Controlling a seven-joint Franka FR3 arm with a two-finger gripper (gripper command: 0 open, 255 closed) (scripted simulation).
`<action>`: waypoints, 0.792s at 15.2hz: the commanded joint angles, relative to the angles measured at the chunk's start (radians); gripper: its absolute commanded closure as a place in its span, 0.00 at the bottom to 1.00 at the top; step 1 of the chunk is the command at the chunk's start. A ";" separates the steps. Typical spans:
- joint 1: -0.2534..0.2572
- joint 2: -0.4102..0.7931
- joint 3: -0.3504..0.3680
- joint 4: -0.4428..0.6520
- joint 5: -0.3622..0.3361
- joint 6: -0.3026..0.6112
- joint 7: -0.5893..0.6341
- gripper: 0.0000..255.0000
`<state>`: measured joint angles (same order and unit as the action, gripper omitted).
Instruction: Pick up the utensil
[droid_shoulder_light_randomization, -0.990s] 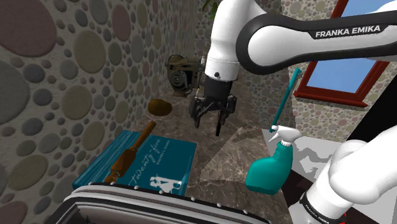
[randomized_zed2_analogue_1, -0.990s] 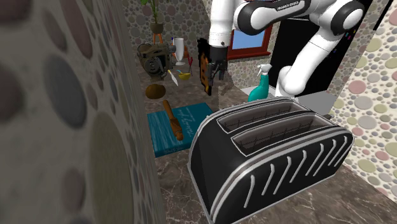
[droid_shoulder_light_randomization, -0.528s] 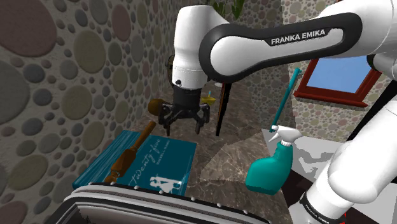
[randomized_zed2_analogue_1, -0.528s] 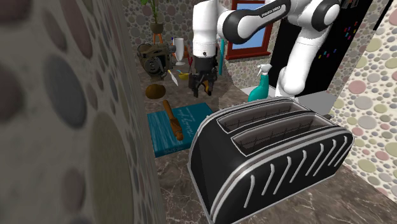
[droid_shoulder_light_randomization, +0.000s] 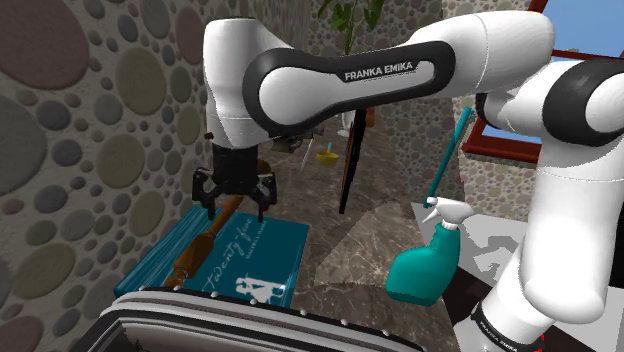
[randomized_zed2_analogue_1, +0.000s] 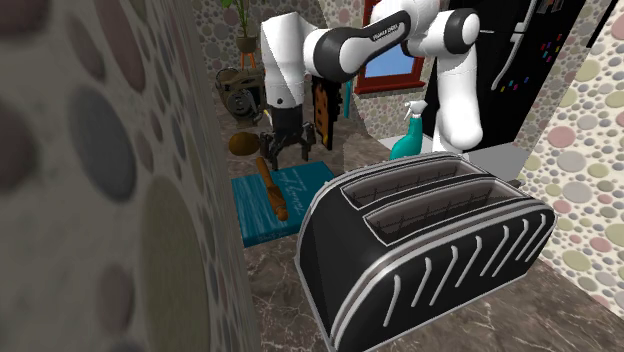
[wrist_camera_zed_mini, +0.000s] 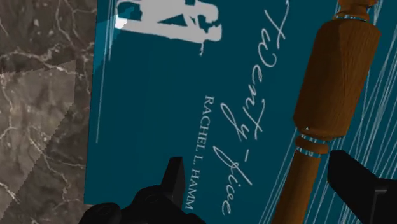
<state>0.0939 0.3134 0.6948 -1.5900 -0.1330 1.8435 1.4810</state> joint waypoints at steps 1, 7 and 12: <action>0.059 0.112 -0.018 0.119 -0.057 -0.027 0.079 0.00; 0.141 0.254 -0.058 0.265 -0.111 -0.043 0.154 0.00; 0.134 0.262 -0.063 0.213 -0.117 0.014 0.157 0.00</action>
<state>0.2276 0.5712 0.6338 -1.3693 -0.2471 1.8454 1.6361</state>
